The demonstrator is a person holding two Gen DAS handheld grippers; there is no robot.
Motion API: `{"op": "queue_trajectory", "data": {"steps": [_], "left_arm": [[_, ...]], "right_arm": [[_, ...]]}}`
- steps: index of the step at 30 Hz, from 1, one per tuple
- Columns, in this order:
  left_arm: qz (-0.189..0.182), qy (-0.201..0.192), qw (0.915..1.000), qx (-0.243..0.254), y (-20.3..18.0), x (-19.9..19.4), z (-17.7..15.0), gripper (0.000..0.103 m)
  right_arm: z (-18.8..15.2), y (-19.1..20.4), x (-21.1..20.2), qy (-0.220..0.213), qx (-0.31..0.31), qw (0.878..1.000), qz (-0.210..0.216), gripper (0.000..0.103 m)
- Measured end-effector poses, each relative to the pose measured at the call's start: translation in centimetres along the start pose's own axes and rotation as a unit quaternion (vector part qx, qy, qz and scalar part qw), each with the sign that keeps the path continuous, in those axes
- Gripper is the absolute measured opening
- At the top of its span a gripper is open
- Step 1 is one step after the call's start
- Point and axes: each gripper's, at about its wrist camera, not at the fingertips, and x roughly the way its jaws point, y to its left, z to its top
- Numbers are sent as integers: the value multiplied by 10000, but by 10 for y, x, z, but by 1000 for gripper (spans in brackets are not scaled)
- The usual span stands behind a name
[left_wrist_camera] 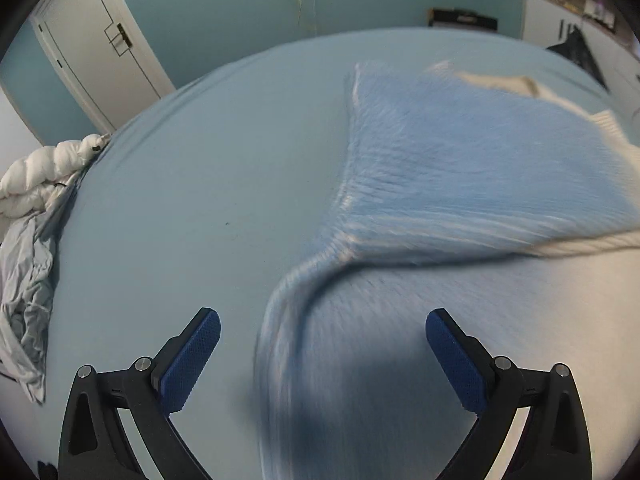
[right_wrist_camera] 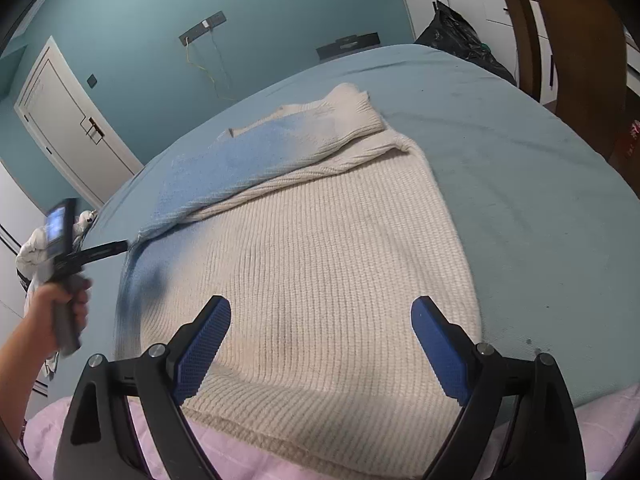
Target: Fold small clothes
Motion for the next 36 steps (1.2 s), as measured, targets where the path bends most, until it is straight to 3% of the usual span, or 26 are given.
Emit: {"op": "queue_trajectory", "data": {"steps": [4,7,10,11,14,16,18,21,24,26,29,31,33,36], "left_arm": [[390,-120,9987,305,-3,29,16,103],[1319,38,9910,242,17,54,21,103],[554,258,9949,-804,53,62,19,103],[451,299,9945,-896,54,62,15,103],[874,55,9957,-302,37,46,7,103],[979,166,9949,-203,30,37,2,103],[738,55,9971,-165,23,17,-2,103],[288,-578,9977,-224,9,-16,11,103],[-225,-825,9943,-637,-8,-37,33,103],[-617,-597,9938,-705,-29,-31,45,103],[-876,-80,9955,-358,-61,5,45,103],[-523,466,9973,-200,-79,40,31,103],[-261,113,9993,-259,-89,39,22,103],[471,-159,9988,35,-113,21,32,101]], "right_arm": [[-5,6,0,69,-67,10000,-22,90],[-8,7,-1,83,-75,9999,-33,90],[-9,7,0,138,-63,9999,-33,90],[-11,7,0,157,-66,9998,-61,90],[-13,8,0,200,-59,9997,-93,90],[-13,8,-2,214,-43,9997,-85,90],[-13,9,-5,180,-22,9998,-58,90],[-14,10,-8,123,-26,9999,-51,90],[-17,11,-7,189,-8,9998,-6,90],[-18,13,-7,193,-21,9998,15,90],[-18,15,-9,130,-66,9999,-40,90],[-19,15,-6,145,-52,9999,-65,90],[-19,12,-3,207,14,9998,-60,90],[-19,8,1,258,115,9996,-34,90]]}}
